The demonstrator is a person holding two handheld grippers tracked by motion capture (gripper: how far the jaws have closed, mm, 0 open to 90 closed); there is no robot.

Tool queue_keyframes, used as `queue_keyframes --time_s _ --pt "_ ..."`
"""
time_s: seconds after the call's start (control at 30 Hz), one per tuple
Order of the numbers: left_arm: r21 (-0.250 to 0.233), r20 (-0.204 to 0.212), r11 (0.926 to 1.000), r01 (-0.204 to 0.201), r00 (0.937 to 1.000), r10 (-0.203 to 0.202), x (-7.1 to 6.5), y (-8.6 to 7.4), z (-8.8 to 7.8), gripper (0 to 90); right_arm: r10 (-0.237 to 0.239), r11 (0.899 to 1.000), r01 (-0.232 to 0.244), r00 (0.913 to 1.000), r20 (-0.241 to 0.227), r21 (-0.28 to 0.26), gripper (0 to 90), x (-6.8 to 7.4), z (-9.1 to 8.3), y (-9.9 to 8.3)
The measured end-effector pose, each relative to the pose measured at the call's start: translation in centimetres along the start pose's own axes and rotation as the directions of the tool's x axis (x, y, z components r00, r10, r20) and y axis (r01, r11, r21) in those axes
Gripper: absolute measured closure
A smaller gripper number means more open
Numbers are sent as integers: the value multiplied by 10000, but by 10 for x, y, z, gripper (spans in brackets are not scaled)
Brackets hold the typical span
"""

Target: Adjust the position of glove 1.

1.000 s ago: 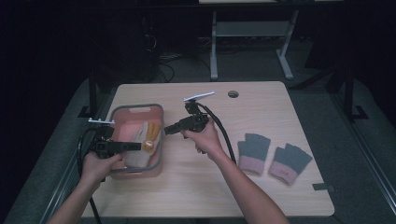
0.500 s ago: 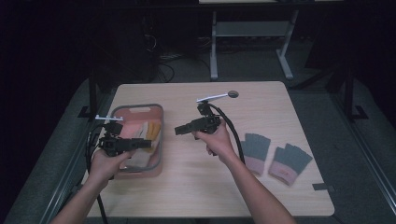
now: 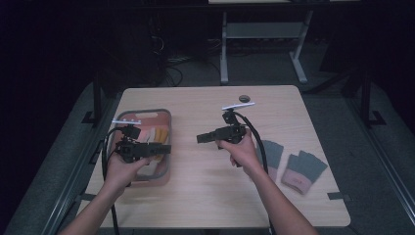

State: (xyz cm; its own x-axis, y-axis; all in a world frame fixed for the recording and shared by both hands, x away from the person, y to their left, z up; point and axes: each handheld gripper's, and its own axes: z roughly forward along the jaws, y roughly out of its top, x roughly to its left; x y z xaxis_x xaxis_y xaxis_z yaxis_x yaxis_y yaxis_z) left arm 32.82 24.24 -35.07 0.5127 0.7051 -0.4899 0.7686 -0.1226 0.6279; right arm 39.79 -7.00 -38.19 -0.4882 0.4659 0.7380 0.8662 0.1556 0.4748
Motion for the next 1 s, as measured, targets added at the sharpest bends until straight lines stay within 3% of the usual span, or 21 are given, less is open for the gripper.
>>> queue_keyframes --time_s 0.33,0.47,1.0 --pt "53 252 9994 -337 9991 335 -18 8 16 375 136 9996 -130 9997 220 -260 554 -12 -25 -10" --pt "44 521 9988 -491 9974 488 -26 10 24 355 131 9987 -118 9996 252 -492 541 -15 -38 -13" --pt "198 945 9956 -916 9915 894 -49 13 54 323 394 9961 -336 9968 702 -812 515 -31 -74 -33"
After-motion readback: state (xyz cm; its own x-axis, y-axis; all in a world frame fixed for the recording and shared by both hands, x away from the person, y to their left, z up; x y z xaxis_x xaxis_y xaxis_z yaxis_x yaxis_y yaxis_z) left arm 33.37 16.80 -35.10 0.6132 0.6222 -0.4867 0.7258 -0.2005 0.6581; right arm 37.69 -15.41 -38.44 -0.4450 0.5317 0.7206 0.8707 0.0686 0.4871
